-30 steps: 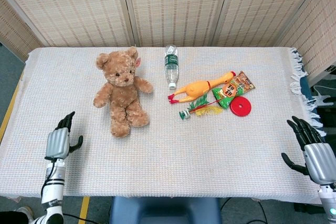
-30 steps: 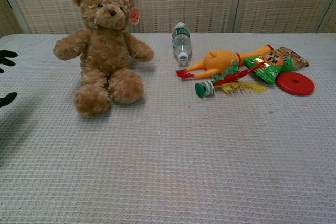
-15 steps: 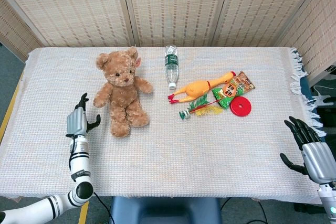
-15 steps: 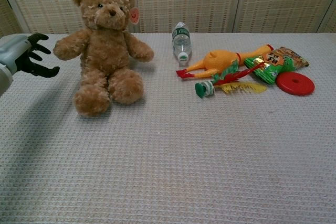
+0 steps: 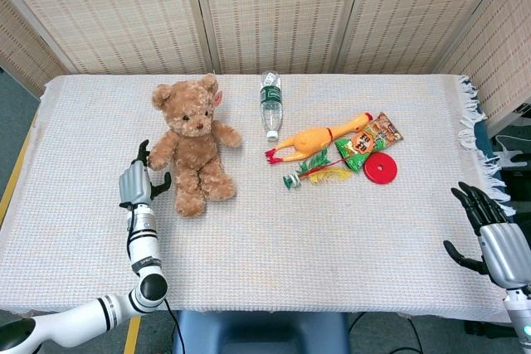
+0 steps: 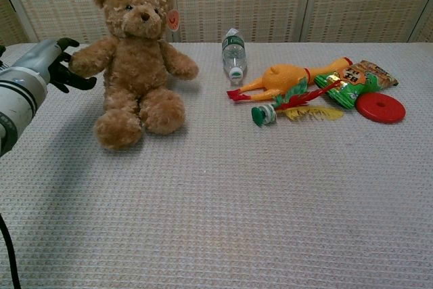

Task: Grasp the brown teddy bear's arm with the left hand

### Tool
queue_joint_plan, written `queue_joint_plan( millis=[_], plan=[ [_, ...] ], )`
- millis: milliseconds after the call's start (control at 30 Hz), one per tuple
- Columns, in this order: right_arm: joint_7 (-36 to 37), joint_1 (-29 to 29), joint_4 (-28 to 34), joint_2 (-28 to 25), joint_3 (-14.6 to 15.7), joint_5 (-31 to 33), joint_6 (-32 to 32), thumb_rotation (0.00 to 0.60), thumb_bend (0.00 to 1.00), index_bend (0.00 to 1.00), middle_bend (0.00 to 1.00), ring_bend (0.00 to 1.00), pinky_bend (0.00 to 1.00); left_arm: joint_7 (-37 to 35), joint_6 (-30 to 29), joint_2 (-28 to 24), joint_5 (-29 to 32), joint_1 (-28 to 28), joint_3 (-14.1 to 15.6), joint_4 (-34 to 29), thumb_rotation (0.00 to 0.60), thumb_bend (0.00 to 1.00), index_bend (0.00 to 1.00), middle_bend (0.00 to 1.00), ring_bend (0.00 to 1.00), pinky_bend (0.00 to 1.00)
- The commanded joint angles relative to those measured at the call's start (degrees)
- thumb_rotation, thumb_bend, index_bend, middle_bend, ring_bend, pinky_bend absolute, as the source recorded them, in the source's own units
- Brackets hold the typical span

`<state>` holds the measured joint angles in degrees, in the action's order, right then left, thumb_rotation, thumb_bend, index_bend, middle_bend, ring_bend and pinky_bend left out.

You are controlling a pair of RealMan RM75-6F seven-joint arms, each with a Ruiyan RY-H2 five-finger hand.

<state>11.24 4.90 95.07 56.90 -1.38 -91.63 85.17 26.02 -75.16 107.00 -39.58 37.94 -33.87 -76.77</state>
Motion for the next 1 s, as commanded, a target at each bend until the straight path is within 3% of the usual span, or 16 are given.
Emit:
queue_joint_plan(
  millis=[33, 367, 767, 1000],
  plan=[
    [0.16, 0.06, 0.07, -0.13, 0.0, 0.06, -0.12, 0.6, 0.19, 0.0, 0.0, 0.0, 0.13, -1.55, -1.32, 1.58, -0.67, 1.02, -0.36, 1.93, 0.6, 0.39, 0.15, 0.3, 0.28, 0.41],
    [0.33, 0.25, 0.27, -0.29, -0.13, 0.47, -0.48, 0.6, 0.19, 0.0, 0.0, 0.0, 0.13, -1.2, -2.03, 2.0, -0.34, 2.44, -0.37, 1.94, 0.6, 0.39, 0.19, 0.35, 0.33, 0.42],
    [0.88, 0.38, 0.36, -0.58, -0.15, 0.61, -0.69, 0.6, 0.19, 0.0, 0.0, 0.0, 0.13, -4.18, -4.78, 6.58, -4.96, 5.09, 1.41, 12.87, 0.6, 0.49, 0.34, 0.53, 0.48, 0.5],
    [0.82, 0.42, 0.37, -0.58, -0.04, 0.48, -0.79, 0.6, 0.19, 0.0, 0.0, 0.0, 0.13, -7.27, -5.19, 7.78, -8.55, 5.26, 3.08, 16.65, 0.6, 0.54, 0.41, 0.61, 0.52, 0.53]
  ],
)
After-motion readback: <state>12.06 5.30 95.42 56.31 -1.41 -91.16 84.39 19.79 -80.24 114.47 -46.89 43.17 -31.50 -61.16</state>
